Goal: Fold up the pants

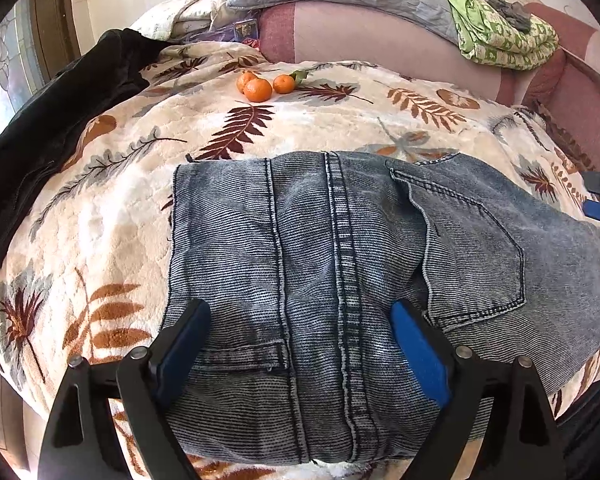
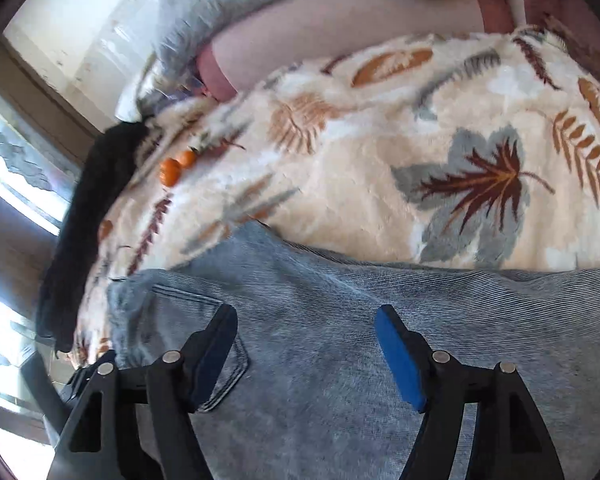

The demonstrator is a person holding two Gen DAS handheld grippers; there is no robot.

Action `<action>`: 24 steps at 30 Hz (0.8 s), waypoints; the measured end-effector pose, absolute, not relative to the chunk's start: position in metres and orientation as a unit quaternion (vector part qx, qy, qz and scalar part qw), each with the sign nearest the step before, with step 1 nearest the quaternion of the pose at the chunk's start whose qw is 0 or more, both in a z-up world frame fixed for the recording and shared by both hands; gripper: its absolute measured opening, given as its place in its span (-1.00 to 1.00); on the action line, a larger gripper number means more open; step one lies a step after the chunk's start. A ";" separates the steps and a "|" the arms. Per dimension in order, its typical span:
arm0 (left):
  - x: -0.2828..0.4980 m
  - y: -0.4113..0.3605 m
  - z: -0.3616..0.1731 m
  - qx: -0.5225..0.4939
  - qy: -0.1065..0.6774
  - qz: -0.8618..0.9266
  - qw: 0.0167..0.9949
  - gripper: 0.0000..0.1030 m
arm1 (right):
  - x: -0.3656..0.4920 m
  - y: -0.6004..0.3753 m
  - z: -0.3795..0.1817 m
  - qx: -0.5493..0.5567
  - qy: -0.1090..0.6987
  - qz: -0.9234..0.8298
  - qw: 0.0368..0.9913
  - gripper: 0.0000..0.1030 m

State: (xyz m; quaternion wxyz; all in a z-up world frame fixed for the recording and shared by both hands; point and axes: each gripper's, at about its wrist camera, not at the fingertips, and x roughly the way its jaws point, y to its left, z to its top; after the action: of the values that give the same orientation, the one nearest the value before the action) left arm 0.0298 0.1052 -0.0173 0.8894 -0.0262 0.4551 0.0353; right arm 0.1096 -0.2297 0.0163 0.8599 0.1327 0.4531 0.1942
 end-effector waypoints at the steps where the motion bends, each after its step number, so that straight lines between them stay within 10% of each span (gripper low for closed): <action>1: 0.027 0.102 -0.014 -0.024 0.451 0.038 0.891 0.78 | 0.102 -0.243 0.022 0.140 0.442 0.197 0.864 0.47; 10: -0.004 0.053 0.019 -0.008 0.427 -0.010 0.904 0.78 | 0.142 -0.439 -0.044 0.442 0.438 0.138 0.770 0.49; 16: 0.012 -0.009 0.041 0.016 0.421 -0.053 0.905 0.78 | 0.062 -0.453 0.016 0.409 0.340 0.182 0.827 0.51; 24: 0.059 -0.119 0.031 -0.007 0.458 -0.135 0.879 0.78 | -0.041 -0.544 -0.042 0.539 0.339 0.073 0.767 0.51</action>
State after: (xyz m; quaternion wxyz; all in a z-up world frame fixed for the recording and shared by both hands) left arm 0.0593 -0.1190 0.0312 0.8786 -0.0072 0.4580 -0.1348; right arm -0.0413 -0.5436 -0.0418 0.7673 0.5393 0.3391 0.0731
